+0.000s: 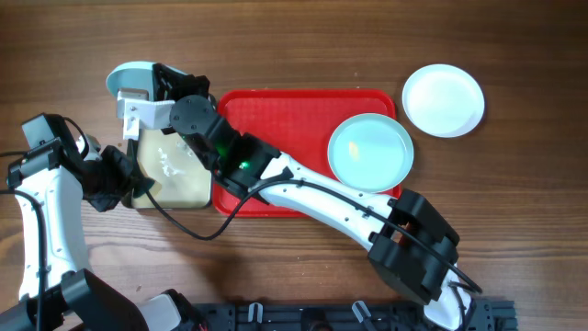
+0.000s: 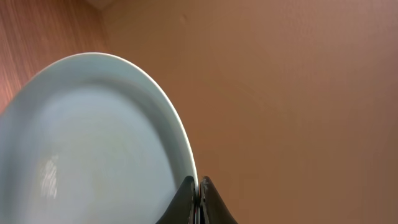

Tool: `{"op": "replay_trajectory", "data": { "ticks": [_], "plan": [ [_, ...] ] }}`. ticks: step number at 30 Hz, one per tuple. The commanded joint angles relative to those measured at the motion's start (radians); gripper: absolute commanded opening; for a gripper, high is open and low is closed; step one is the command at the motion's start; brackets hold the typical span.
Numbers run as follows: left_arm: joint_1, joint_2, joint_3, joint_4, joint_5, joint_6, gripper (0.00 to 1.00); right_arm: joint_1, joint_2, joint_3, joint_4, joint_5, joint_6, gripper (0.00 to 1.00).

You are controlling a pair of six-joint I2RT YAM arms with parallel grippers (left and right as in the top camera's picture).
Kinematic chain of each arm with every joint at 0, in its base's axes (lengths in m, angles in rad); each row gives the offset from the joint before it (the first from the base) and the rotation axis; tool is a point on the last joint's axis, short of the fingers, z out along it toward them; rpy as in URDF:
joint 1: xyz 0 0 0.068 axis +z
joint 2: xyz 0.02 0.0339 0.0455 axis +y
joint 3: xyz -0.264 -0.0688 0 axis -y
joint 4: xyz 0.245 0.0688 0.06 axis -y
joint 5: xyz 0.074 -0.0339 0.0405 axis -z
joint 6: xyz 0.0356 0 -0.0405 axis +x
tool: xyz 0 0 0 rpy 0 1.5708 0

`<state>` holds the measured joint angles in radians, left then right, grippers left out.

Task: Clean dirty plates on tray and stack at the side
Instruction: 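Swing the light-blue plate with the right gripper over the cream tray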

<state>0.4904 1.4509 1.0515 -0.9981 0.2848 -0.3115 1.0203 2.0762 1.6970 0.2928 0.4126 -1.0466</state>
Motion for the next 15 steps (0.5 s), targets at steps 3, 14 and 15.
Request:
{"op": "replay_trajectory", "data": {
  "ticks": [3,14,15],
  "plan": [
    [-0.005,-0.019,-0.006,0.003,-0.002,0.010,0.04,0.001,0.012,0.016,0.014,0.006,-0.068,0.04],
    [-0.005,-0.018,-0.006,0.003,-0.002,0.010,0.04,0.003,0.012,0.016,0.036,0.010,-0.106,0.04],
    [-0.005,-0.018,-0.006,0.003,-0.002,0.011,0.04,0.004,0.012,0.016,0.036,0.010,-0.105,0.04]
  ]
}}
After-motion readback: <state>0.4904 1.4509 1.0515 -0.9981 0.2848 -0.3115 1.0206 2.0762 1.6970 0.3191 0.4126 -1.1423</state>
